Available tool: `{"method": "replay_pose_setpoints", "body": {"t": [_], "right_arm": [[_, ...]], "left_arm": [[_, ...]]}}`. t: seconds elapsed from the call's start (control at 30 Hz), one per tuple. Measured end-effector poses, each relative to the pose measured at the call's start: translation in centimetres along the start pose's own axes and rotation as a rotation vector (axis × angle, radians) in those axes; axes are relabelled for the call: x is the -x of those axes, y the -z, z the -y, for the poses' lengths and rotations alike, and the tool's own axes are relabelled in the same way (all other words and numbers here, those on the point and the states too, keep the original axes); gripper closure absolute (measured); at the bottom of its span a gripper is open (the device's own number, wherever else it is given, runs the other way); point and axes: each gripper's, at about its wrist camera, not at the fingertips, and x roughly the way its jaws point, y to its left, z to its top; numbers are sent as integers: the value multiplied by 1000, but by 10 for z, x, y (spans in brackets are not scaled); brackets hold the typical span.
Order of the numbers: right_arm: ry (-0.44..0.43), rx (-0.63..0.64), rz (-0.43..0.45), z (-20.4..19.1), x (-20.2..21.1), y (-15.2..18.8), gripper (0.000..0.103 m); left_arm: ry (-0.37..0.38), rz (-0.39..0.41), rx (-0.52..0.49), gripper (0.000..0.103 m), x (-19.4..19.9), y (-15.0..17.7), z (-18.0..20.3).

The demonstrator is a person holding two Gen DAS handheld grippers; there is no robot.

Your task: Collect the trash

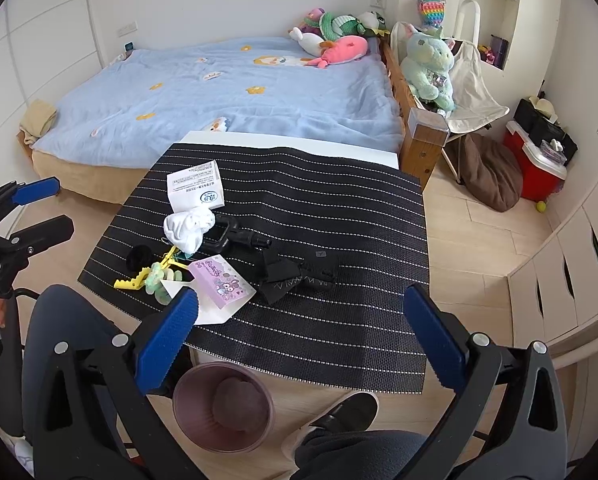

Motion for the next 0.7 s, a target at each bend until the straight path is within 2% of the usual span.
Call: {"method": "replay_pose_setpoints", "body": {"t": [0.7], "right_arm": [[-13, -6, -19, 2, -5, 0, 3]], "left_arm": [[-6, 9, 2, 6, 4, 4, 1]]}}
